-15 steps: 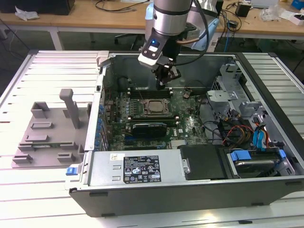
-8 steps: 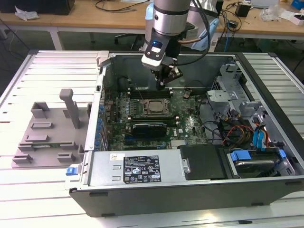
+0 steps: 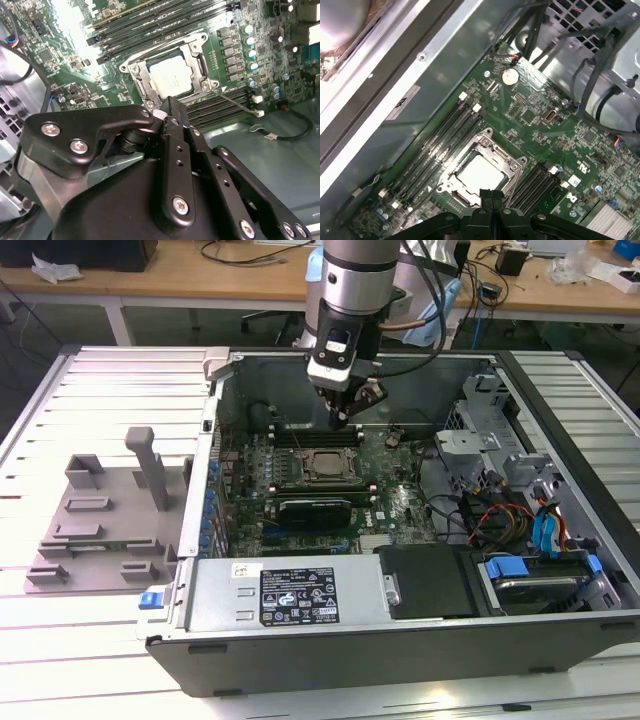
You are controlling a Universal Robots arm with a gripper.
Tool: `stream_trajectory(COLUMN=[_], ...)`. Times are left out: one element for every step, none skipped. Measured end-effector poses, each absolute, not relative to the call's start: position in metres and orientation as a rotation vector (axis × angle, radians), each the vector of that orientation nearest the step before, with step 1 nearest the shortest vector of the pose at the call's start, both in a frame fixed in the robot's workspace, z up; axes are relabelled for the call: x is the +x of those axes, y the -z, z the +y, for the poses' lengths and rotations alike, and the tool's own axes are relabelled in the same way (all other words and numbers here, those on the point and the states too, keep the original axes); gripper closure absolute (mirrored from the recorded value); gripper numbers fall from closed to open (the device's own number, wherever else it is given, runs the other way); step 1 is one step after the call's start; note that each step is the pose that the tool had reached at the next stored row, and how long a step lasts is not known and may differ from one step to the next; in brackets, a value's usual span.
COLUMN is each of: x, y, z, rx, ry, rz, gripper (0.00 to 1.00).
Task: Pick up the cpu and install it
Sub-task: 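Install the first cpu locking lever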
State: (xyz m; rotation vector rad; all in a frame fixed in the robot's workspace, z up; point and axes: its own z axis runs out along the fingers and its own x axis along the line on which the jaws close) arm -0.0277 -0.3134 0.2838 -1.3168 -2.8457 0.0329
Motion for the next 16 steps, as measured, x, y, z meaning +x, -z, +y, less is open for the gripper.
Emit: stream_trajectory(x=[-0.0276,-0.0276,-0.0276,-0.0277,-0.0276,-0.0277,-0.0277,-0.0276,-0.0276,-0.0276,-0.0276,-0.0276,-0.0276,-0.0276,-0.0276,-0.0276], y=[-0.2838,-0.2838,-0.2838,-0.2838,-0.2838,-0.2838,-0.2838,-0.2838,-0.2838,-0.2838,-0.2838,-0.2838,-0.2838,-0.2838,-0.2838,-0.2838], z=[-0.3134,-0.3134,-0.3134,-0.3134,-0.3134,-0.3134,-0.3134,-0.3134,-0.3134,-0.3134,-0.3134,-0.3134,-0.3134,-0.3134,-0.3134,-0.3134], rx=[-1.297,-1.283,-1.267,-1.233,-1.219,-1.206,-1.184,-1.167,-1.146,-1.130,-1.093,-1.063,-1.031,-1.014,-1.002,-0.992], ry=[-0.033,-0.033,-0.033,-0.033,-0.033,-0.033,-0.033,-0.033,-0.033,-0.033,-0.034,-0.034,-0.034,-0.034,-0.034,-0.034], rz=[-2.855,-2.861,-2.869,-2.883,-2.890,-2.895,-2.904,-2.911,-2.920,-2.926,-2.941,-2.952,-2.963,-2.969,-2.973,-2.977], gripper=[0.89,0.89,0.89,0.89,0.89,0.89,0.89,0.89,0.89,0.89,0.89,0.89,0.89,0.89,0.89,0.89])
